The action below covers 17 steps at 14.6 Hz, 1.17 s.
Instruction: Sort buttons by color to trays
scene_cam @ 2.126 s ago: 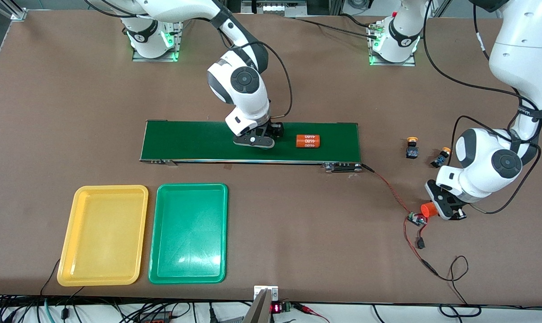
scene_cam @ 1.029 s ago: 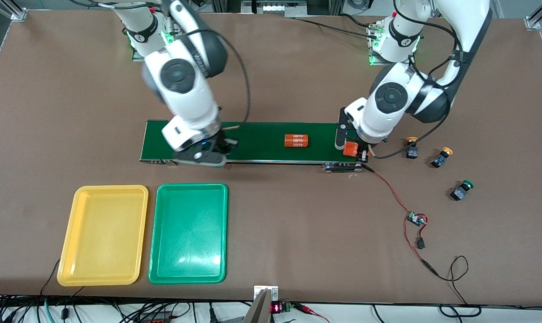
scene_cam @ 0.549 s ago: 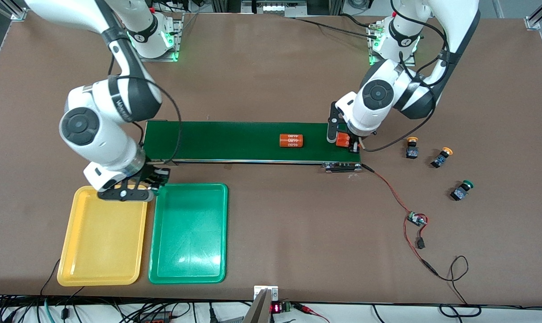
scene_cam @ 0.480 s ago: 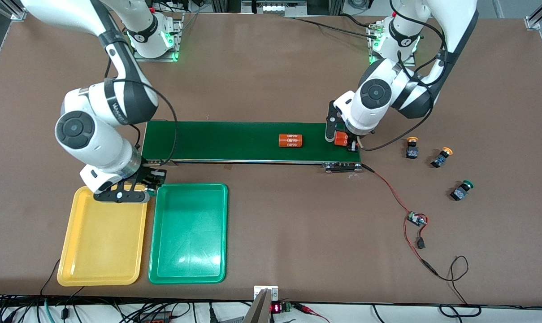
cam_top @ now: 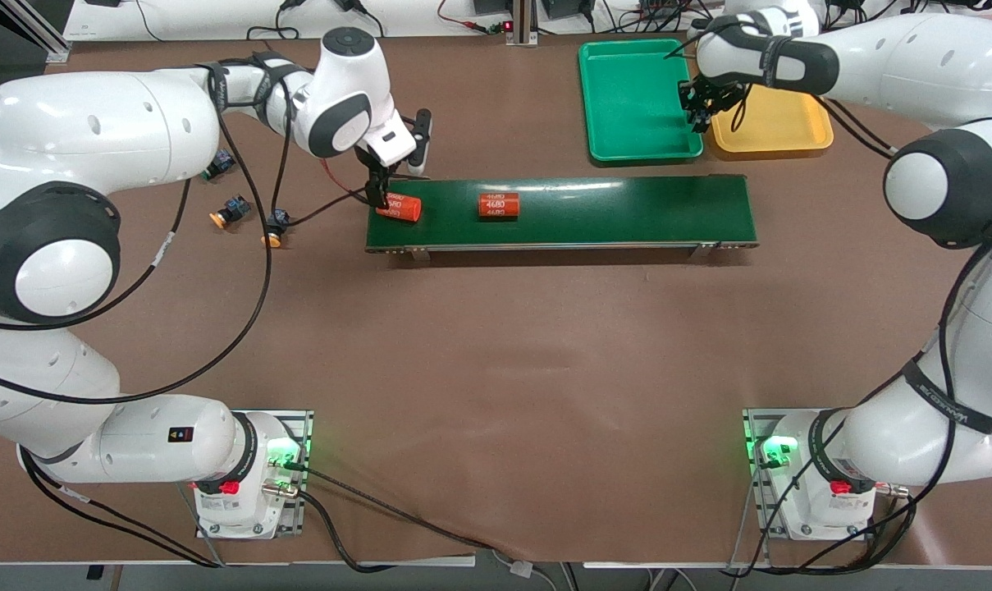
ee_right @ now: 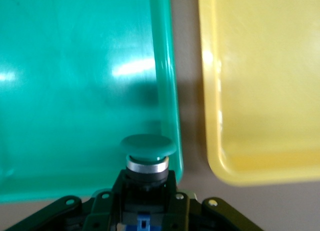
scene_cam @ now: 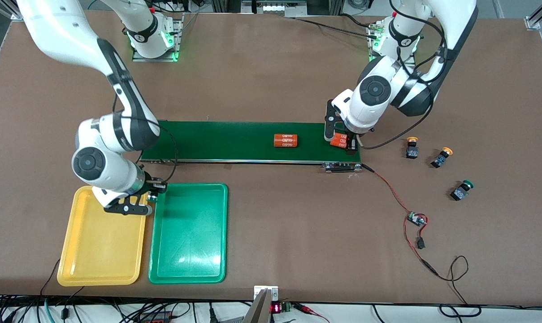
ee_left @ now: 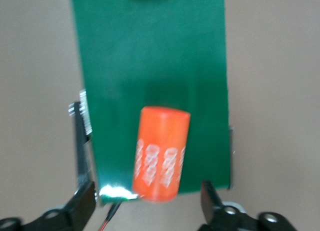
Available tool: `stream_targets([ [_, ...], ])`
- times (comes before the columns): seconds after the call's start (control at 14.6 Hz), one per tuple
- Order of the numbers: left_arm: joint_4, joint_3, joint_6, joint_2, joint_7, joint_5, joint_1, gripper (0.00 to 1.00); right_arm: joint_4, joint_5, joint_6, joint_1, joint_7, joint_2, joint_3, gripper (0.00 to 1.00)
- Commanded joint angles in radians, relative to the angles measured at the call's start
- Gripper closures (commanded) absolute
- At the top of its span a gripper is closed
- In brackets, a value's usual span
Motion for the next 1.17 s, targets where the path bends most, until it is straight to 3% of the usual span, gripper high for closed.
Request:
stream_targets([
  [0.0, -0.009, 0.008, -0.026, -0.069, 0.011, -0.027, 0.098, 0.0, 0.114, -0.003, 0.043, -0.003, -0.016, 0.09, 0.018, 0.99],
  [0.14, -0.008, 0.054, -0.006, -0.063, 0.008, -0.027, 0.155, 0.0, 0.212, -0.009, 0.044, -0.001, -0.02, 0.157, 0.018, 0.99],
  [0.34, -0.008, 0.205, 0.032, -0.027, 0.01, -0.027, 0.16, 0.0, 0.306, -0.009, 0.086, 0.001, -0.046, 0.24, 0.018, 0.97],
  [0.48, -0.008, 0.298, 0.037, 0.012, -0.021, -0.096, 0.16, 0.0, 0.304, -0.009, 0.113, 0.014, -0.042, 0.26, 0.018, 0.86],
  [0.55, -0.009, 0.312, 0.037, 0.023, -0.068, -0.144, 0.16, 0.0, 0.304, -0.009, 0.144, 0.013, -0.045, 0.277, 0.018, 0.44],
  [0.75, -0.022, 0.333, 0.002, 0.022, -0.365, -0.149, 0.16, 0.0, 0.298, -0.012, 0.175, 0.014, -0.045, 0.291, 0.017, 0.11],
  [0.89, -0.04, 0.342, -0.014, 0.023, -0.621, -0.153, 0.161, 0.0, 0.298, -0.012, 0.173, 0.017, -0.045, 0.285, 0.018, 0.0],
  [1.1, -0.069, 0.342, -0.008, 0.037, -0.844, -0.155, 0.161, 0.0, 0.297, -0.005, 0.117, 0.02, -0.037, 0.25, 0.021, 0.0],
])
